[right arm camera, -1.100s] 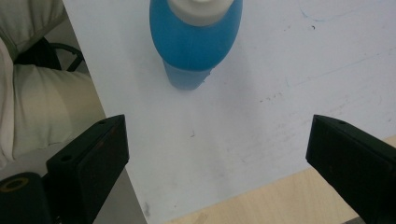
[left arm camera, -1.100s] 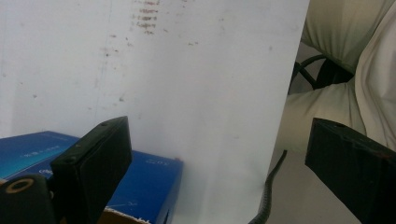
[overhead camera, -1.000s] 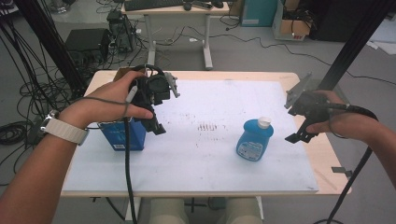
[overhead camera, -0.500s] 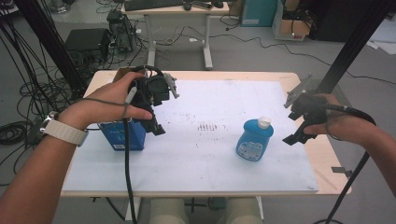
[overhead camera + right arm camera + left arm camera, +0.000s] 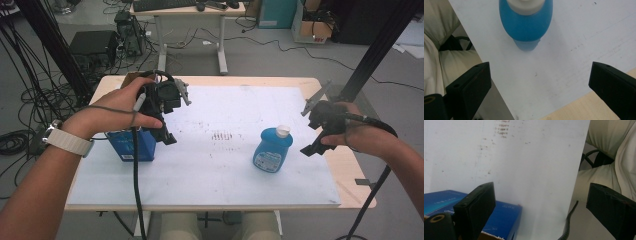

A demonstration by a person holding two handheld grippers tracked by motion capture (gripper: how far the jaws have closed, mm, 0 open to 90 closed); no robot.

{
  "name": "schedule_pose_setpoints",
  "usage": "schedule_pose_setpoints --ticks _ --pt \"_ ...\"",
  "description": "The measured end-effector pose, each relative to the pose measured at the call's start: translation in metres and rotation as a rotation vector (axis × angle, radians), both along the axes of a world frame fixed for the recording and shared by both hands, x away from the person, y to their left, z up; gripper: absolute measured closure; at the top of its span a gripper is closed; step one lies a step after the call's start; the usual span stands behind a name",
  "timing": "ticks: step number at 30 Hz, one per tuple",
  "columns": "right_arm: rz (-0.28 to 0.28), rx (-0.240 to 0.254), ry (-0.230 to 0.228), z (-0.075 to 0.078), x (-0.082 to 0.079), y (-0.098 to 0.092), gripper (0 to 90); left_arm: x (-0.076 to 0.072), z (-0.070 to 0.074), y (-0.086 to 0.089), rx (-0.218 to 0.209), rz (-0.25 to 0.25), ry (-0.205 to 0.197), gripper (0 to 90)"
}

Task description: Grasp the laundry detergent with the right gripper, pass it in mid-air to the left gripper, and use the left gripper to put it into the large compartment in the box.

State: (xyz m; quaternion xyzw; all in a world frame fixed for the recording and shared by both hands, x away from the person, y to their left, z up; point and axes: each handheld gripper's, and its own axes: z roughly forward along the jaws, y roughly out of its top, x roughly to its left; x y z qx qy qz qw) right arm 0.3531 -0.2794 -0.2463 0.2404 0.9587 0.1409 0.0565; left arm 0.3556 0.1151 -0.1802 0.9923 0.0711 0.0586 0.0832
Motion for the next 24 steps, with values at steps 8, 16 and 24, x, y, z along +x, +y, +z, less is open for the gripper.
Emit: schedule_pose_setpoints --ticks 8,16,24 --pt "-0.02 0.05 -0.012 -0.005 -0.003 0.001 3.9 0.0 -0.002 0.0 -0.002 -0.003 0.001 9.3" --pt "-0.003 0.112 -0.056 -0.016 -0.006 -0.002 3.8 0.0 -0.003 0.002 -0.007 -0.001 0.004 9.6" --pt "0.02 0.143 -0.093 -0.023 -0.007 -0.001 4.0 0.0 -0.004 0.005 -0.011 0.005 0.003 9.6"
